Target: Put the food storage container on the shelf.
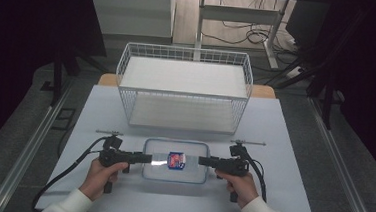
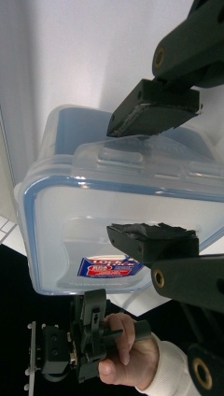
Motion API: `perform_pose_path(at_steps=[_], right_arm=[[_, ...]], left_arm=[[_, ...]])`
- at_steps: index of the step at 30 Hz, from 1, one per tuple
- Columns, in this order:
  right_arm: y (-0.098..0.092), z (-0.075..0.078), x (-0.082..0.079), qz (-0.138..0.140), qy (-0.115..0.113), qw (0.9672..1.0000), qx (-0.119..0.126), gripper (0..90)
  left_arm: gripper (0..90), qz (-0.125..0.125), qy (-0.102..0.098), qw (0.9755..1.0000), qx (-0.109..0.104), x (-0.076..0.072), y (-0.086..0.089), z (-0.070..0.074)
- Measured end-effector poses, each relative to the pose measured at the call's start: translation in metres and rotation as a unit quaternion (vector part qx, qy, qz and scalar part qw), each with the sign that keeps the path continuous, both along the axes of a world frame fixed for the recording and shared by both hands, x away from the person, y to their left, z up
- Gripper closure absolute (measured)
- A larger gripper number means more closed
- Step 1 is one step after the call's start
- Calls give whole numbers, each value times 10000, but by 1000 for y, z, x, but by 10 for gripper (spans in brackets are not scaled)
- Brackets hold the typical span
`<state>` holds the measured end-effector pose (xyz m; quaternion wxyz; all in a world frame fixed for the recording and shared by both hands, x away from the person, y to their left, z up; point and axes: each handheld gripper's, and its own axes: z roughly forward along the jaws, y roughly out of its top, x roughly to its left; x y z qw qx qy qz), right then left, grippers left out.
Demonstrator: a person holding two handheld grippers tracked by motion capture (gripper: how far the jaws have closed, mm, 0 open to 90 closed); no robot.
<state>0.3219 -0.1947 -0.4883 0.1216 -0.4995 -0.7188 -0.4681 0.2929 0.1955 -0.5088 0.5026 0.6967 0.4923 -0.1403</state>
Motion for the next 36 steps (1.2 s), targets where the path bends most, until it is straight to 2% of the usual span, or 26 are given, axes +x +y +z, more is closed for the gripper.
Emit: perform_pose_path(at_steps=[6, 13, 19, 28, 29, 31, 36], right_arm=[[-1, 3, -1, -18, -72, 10000, -45, 463], [-1, 9, 8, -20, -267, 9996, -9, 463], [2, 11, 27, 31, -456, 9989, -62, 462], [4, 13, 79, -91, -607, 9981, -103, 458], [4, 13, 79, -91, -607, 9981, -103, 458], [6, 13, 90, -94, -670, 9976, -120, 458], [9, 18, 99, -95, -756, 9970, -130, 458]], left_arm=[[522, 21, -5, 10000, -2, 1, -2, 1], [524, 66, -174, 9998, 38, 10, -2, 8], [523, 72, -332, 9994, 100, 34, -1, 11], [522, 67, -497, 9987, 64, 86, 0, 10], [522, 77, -491, 9988, 50, 90, 1, 9], [522, 96, -486, 9988, 10, 98, 3, 8], [522, 105, -575, 9983, -33, 107, 6, 10]])
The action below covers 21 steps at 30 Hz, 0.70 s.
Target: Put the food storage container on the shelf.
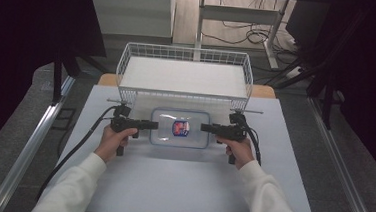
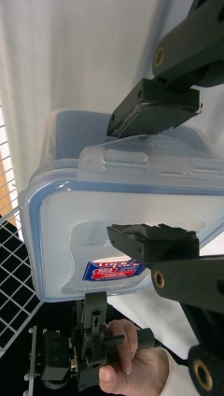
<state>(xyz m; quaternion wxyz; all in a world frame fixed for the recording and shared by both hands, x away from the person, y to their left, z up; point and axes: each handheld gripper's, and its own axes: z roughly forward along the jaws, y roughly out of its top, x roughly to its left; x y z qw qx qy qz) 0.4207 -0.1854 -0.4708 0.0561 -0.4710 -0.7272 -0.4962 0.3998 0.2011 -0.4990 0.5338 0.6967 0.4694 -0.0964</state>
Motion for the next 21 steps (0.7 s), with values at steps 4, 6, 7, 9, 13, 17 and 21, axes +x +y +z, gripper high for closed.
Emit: perform_pose_path(at_steps=[4, 6, 7, 9, 13, 17, 21], right_arm=[[2, 3, 8, -41, -39, 10000, 13, 458], [2, 1, 12, -68, -27, 10000, 35, 457], [1, -1, 13, -90, -2, 9999, 56, 456], [1, -5, 16, -133, 47, 9999, 96, 455], [2, -11, 19, -158, 96, 9998, 44, 447], [3, -16, 22, -212, 46, 9998, 41, 440], [3, -18, 23, -315, 42, 9995, 85, 432]], left_arm=[[522, 77, 1, 9999, -67, 7, 1, 0], [522, 137, 24, 9999, -80, 9, 0, -1], [522, 182, 43, 9998, -119, 9, -1, -2], [522, 147, 59, 9998, -113, 12, 0, -6], [521, 126, 60, 9999, 24, 16, -1, -12], [519, 179, 104, 9998, -53, 17, -1, -14], [515, 278, 144, 9994, -126, 19, -2, -16]])
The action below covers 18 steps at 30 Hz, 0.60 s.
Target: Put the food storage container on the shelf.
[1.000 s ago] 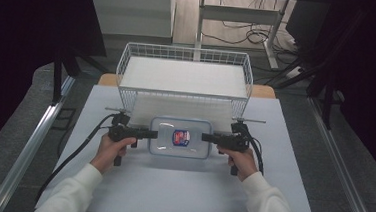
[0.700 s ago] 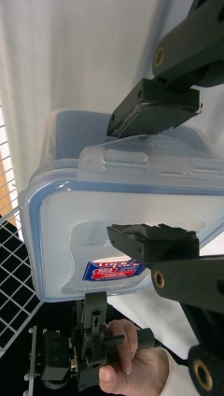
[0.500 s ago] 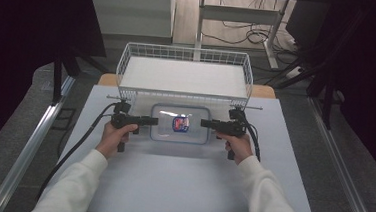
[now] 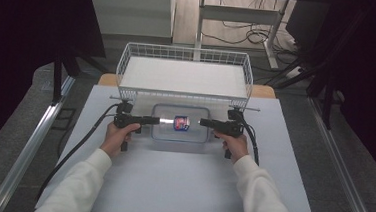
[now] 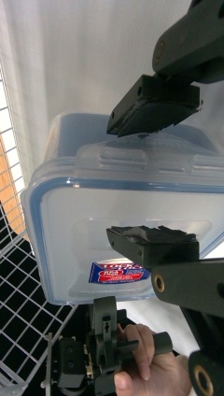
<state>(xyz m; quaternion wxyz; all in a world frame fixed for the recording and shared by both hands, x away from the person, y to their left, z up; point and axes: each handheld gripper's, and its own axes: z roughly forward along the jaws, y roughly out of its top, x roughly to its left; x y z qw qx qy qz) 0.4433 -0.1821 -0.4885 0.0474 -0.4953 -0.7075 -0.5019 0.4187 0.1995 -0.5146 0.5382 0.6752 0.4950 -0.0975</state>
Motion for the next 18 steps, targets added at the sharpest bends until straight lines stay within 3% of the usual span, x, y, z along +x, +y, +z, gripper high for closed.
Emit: perform_pose_path(at_steps=[5, 18], right_arm=[[7, -1, -2, -299, -17, 9995, -61, 401], [10, -4, -2, -474, -26, 9989, -40, 383]], left_arm=[[502, 119, 7, 9999, 7, 0, -1, -1], [443, 280, -31, 9996, -9, 0, -7, -4]])
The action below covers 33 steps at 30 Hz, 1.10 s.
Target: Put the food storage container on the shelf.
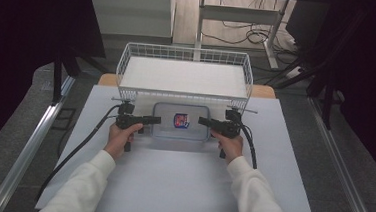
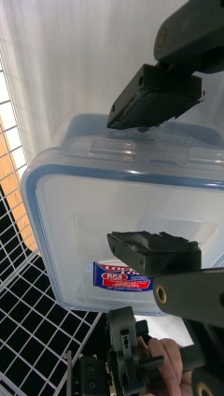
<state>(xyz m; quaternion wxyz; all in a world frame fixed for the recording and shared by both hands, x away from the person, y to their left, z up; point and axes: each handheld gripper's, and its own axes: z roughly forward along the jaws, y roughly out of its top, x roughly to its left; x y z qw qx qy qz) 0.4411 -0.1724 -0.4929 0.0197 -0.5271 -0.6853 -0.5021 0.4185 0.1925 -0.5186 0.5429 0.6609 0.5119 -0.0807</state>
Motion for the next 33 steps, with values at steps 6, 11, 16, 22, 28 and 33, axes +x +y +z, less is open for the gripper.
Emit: perform_pose_path(at_steps=[6, 11, 16, 22, 28, 33], right_arm=[[0, 3, -7, -187, -155, 9993, -282, 309], [-8, 11, -29, -317, -572, 9954, -702, 261], [-14, 18, -52, -139, -934, 9896, -1082, 265], [-17, 26, -88, 508, -1388, 9758, -1613, 314], [-12, 26, -107, 833, -1521, 9678, -1827, 380], [-1, 19, -117, 1174, -1696, 9540, -2178, 473]], left_arm=[[316, 124, 5, 9999, 3, -7, -3, 8], [293, 132, -296, 9989, 326, -22, -1, 16], [291, 43, -560, 9956, 749, -40, 4, 23], [289, -88, -808, 9921, 957, -69, 6, 31], [282, -302, -975, 9863, 1297, -99, 4, 32], [279, -293, -1094, 9823, 1489, -121, 4, 30]])
